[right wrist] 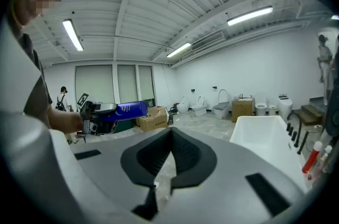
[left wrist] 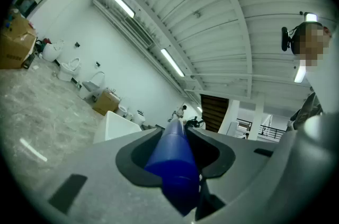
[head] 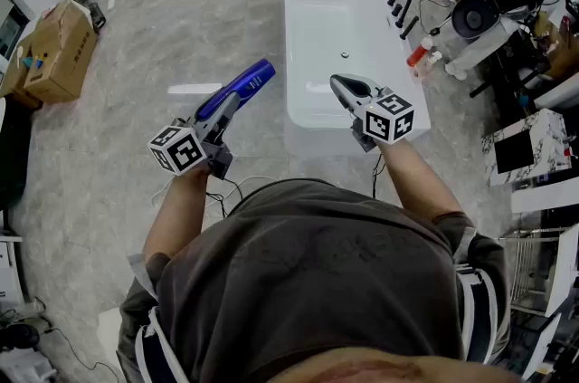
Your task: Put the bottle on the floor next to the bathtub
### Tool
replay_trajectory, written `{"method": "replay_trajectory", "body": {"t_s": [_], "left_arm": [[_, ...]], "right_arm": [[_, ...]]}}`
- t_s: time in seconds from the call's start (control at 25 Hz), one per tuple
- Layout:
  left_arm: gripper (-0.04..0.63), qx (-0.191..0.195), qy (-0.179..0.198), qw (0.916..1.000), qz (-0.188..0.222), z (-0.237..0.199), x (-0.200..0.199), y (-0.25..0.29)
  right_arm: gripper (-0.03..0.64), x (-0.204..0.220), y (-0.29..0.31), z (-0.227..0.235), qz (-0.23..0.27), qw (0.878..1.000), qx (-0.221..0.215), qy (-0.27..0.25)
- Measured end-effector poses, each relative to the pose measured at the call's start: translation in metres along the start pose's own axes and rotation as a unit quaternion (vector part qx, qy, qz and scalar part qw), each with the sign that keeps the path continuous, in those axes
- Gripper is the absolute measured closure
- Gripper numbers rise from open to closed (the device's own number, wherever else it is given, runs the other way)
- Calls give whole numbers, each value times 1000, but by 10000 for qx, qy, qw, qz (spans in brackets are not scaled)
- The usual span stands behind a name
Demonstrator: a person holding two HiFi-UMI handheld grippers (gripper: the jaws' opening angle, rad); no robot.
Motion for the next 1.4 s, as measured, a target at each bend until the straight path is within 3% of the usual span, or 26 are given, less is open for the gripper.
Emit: {"method": "replay_trajectory", "body": {"t_s": [0.68,1.04,1.4], "left_arm": [[454,183,-158,9997,57,-15,-3,-7],[454,574,-276,9980,-11,-65,-27,-28],[454,848,-455,9951,-235,-82,5,-1]], "right_arm": [[626,-4,6,-14,18,9999,62,150],[624,-16,34,-47,-42,9984,496,261],[624,1,18,-48,-250,9975,651,131]]}}
Point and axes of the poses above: the fingertips, and each gripper's own axes: y forward along the fingers, z to its right, x out of its underside, the point moved 8 cm from there along -y, backward along the fingers, and after that the axes turned 7 degrees about x, right-handed, at the moved point
